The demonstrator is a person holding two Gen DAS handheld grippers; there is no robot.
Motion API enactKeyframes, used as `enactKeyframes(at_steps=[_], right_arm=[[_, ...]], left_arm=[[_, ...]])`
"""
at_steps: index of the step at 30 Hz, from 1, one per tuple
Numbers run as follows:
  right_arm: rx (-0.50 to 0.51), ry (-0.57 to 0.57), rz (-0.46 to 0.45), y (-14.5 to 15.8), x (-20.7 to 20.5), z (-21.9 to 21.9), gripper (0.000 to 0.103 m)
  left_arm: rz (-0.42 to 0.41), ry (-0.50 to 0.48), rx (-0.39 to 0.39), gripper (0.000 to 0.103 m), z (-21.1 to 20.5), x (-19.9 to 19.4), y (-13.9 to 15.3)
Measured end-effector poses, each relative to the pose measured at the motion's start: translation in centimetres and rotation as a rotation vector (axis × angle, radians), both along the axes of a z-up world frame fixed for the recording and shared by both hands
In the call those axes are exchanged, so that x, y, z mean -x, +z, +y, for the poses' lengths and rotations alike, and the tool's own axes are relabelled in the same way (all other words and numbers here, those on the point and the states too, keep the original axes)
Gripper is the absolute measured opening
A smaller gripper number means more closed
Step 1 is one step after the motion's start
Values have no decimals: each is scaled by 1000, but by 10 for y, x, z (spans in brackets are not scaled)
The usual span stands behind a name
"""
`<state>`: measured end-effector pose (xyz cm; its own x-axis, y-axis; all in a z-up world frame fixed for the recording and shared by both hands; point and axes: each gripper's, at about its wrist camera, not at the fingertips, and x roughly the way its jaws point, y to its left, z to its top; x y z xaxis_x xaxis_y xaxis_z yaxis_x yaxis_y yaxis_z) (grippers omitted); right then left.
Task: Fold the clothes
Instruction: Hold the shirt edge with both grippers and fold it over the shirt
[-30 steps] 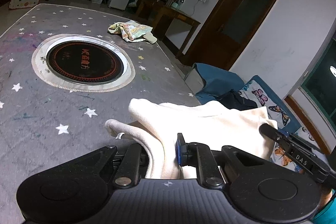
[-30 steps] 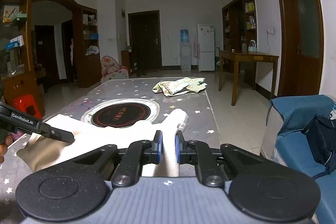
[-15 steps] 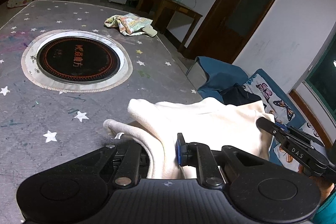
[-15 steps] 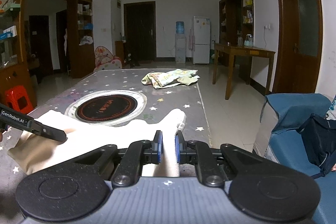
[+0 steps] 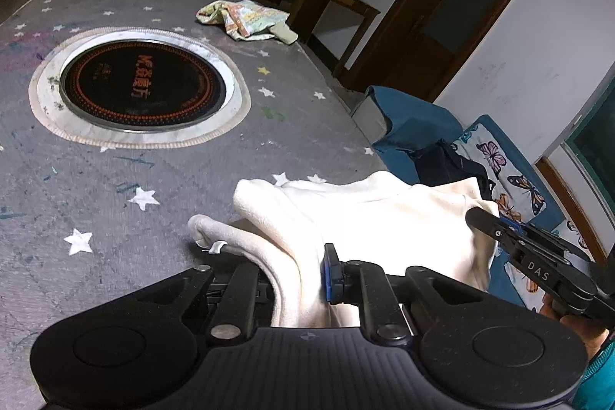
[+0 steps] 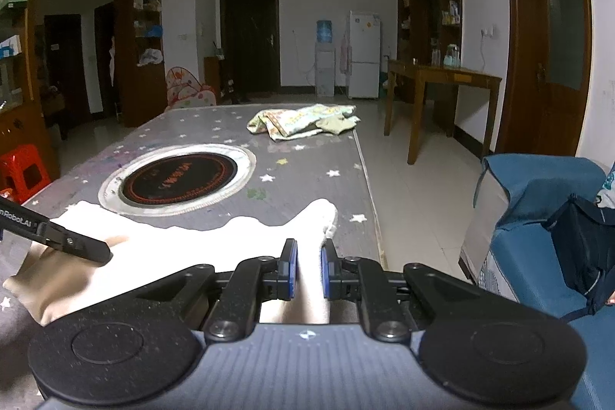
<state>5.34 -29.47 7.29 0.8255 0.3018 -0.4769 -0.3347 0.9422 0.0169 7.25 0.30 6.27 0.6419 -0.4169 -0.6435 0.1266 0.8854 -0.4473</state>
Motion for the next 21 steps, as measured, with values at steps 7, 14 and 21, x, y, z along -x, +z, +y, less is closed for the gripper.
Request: enactKeyframes(at_steps=[7,14,21], right_arm=[[19,-10,40,-18,-14,5,11],[20,-28,81,-34,-32,5,11],[36,-52,130,-50,-45,3,14]], left_arm=[[31,3,-15,15,1,-8,-14],[60,11,-22,17,7,-13,-28],[79,9,-38,19,7,-16,-38]])
